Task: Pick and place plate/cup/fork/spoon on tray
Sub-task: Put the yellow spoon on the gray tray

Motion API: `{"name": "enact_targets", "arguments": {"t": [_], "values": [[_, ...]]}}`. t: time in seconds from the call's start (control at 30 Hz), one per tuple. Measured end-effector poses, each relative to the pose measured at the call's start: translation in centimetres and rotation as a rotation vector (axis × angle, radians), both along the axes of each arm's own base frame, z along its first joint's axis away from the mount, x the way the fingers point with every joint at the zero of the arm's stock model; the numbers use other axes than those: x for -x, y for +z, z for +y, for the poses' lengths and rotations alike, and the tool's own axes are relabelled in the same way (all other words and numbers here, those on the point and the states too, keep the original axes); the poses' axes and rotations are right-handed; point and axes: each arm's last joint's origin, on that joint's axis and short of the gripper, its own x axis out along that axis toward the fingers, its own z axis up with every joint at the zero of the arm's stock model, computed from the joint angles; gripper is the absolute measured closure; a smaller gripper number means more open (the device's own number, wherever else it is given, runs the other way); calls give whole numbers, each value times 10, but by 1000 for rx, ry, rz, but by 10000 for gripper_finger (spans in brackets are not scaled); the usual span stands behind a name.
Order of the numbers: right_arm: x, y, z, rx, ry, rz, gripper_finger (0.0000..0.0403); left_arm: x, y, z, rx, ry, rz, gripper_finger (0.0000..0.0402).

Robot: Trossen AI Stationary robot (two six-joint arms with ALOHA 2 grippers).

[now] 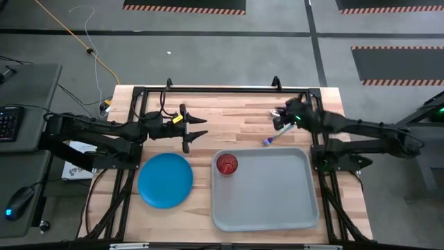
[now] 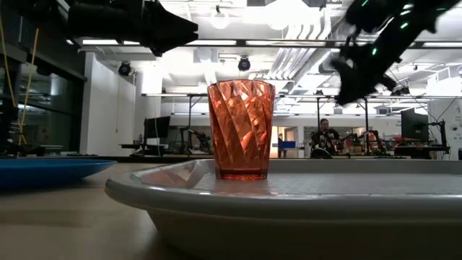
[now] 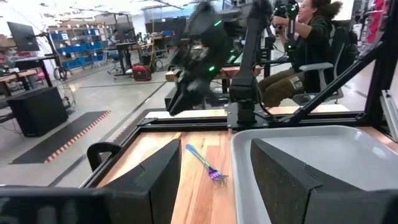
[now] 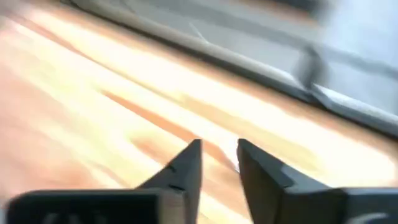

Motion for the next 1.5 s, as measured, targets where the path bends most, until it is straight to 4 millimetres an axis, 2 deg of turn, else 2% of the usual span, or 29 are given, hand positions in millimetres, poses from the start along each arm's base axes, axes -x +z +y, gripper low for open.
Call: {"name": "enact_targets", "arguments": {"t": [0.1,0.2,0.43,0.7,0.93,1.1,1.23,1.43,1.5], "values": [[2,-14,-25,-142,-98,176,248,0,0,1,0,-17,1,218],[4,-31,-51,-286,-101,278,219,0,0,0,3,-55,1,218],[-8,-41,-99,-423,55,379,206,0,0,0,1,-64,1,218],[-20,-62,-127,-549,248,654,206,0,0,0,0,-64,0,218],[-29,-87,-143,-605,316,789,206,0,0,0,-5,-64,1,218],[-29,-94,-147,-623,358,817,207,0,0,0,-33,-63,6,218],[-28,-94,-147,-625,369,822,240,0,0,0,-47,-60,7,218],[-26,-95,-148,-631,354,817,368,1,0,3,-59,-43,9,218],[-25,-93,-149,-610,337,832,388,1,0,4,-52,-39,8,218]]}}
